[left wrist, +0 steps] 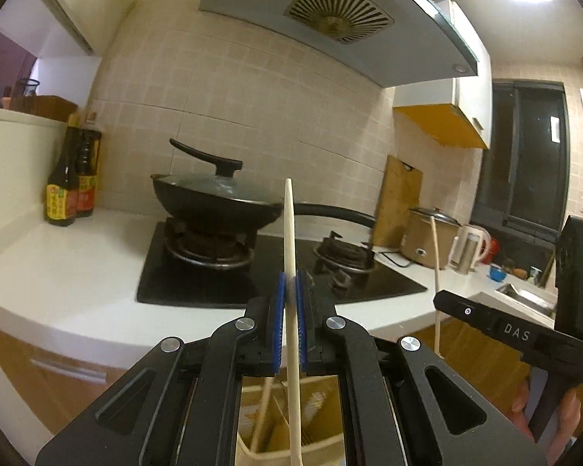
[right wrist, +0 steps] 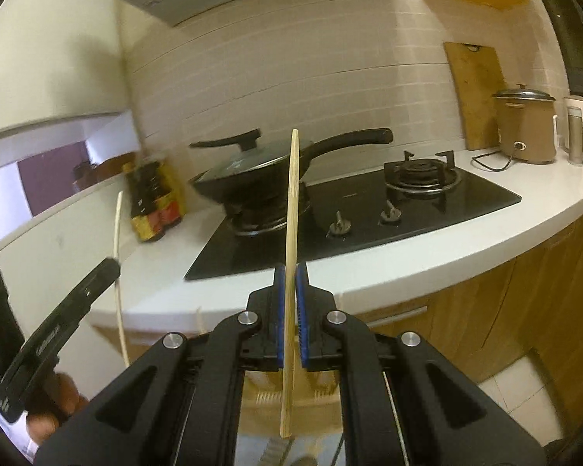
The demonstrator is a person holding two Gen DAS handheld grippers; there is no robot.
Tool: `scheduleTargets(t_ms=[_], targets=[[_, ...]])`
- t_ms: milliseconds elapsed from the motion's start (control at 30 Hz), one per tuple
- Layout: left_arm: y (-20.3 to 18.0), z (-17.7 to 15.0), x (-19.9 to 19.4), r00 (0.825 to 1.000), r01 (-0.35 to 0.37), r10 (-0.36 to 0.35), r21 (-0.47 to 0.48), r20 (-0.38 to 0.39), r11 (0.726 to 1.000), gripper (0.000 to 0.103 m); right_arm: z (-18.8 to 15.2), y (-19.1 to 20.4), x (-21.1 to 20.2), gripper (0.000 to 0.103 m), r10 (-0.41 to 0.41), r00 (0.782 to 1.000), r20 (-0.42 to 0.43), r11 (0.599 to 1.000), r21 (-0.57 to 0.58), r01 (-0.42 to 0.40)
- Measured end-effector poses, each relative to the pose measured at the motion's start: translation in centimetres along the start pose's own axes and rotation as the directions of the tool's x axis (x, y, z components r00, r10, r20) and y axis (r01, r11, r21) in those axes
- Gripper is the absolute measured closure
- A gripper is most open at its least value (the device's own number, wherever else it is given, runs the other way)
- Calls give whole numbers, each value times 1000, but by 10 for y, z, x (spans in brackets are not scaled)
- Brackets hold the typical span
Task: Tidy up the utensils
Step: 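Carry both held chopsticks up to the beige basket, then open both tools over the beige basket to drop the chopsticks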
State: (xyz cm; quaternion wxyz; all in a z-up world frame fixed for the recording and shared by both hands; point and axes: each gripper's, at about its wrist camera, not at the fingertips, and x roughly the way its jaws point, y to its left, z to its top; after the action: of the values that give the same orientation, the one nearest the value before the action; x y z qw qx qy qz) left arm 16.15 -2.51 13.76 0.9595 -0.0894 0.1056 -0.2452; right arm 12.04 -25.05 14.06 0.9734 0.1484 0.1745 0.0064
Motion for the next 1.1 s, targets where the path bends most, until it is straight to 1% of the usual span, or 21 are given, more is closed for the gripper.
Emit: scheduleTargets(t_ms=[133,200,367,533,633,800,900,933,967,1000,1033,1067,1100], targets=[[5,-5,15,1000,-15,15,16,11,1000,99,-2,-3,21,99,-34,999,30,999,-1,34],[7,-10,22,1000,-24,24,27,12,999,99,-6,-4,29,99,-64,997,46,998,-2,64],[15,-23,33,999,-34,34,6,10,999,99,-20,-9,43,99,-92,995,48,996,17,91],[19,-30,36,999,-38,38,10,5,999,99,-32,-9,42,99,-107,992,69,994,-2,107],[20,-34,33,999,-32,32,8,3,999,99,-37,-9,40,99,-92,994,52,996,-8,92],[18,-39,25,1000,-28,28,25,-5,999,99,-47,-5,22,98,-78,996,48,996,-30,80],[17,-39,16,999,-28,28,30,-17,999,98,-51,-3,10,97,-64,998,20,997,-43,64],[16,-39,12,999,-25,26,38,-22,999,94,-52,-3,5,95,-57,998,12,997,-47,58],[14,-37,7,999,-26,28,55,-27,998,89,-53,-3,-3,91,-48,999,4,997,-52,48],[13,-36,3,999,-27,29,65,-28,998,73,-53,-3,-9,83,-40,999,0,998,-54,40],[11,-34,-3,999,-26,28,76,-28,997,62,-53,-3,-15,79,-36,999,-2,998,-55,35],[9,-33,-7,999,-25,28,82,-27,996,62,-53,-3,-24,75,-34,999,0,998,-55,34],[7,-30,-12,999,-19,22,90,-32,996,62,-53,-4,-34,72,-32,999,6,998,-49,33]])
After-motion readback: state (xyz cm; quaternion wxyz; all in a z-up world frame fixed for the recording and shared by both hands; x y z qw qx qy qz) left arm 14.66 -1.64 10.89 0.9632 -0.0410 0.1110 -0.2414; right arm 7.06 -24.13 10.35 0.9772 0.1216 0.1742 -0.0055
